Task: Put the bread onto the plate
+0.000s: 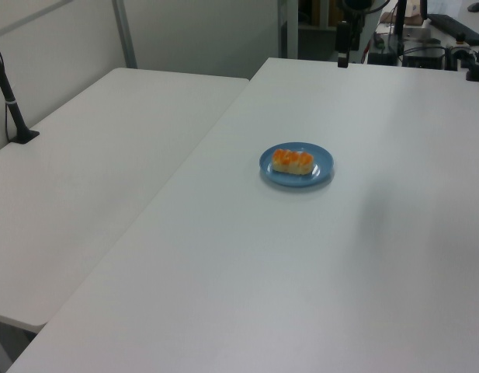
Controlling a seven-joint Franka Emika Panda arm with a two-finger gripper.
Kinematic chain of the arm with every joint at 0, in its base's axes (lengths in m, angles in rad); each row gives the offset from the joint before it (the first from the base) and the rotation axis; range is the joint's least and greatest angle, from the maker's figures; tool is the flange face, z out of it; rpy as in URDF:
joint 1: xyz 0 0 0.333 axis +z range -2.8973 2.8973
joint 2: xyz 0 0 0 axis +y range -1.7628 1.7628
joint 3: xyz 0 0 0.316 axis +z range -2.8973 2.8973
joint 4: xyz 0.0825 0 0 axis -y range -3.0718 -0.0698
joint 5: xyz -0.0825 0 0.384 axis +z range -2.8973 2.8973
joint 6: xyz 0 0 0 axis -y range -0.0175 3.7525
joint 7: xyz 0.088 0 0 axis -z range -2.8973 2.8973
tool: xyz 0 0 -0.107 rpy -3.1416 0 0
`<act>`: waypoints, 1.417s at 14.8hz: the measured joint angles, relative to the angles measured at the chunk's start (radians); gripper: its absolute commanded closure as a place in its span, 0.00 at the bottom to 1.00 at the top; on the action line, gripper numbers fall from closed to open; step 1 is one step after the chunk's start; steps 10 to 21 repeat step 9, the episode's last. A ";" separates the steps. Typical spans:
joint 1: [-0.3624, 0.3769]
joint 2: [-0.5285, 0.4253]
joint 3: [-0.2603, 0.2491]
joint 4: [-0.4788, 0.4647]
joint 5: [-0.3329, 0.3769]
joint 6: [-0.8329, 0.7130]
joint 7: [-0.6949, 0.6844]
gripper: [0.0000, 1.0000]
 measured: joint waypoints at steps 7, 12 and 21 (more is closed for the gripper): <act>0.000 0.000 0.000 -0.011 0.000 0.000 0.000 0.00; 0.000 0.000 0.000 -0.011 0.000 0.000 0.000 0.00; 0.000 0.000 0.000 -0.011 0.000 0.000 0.000 0.00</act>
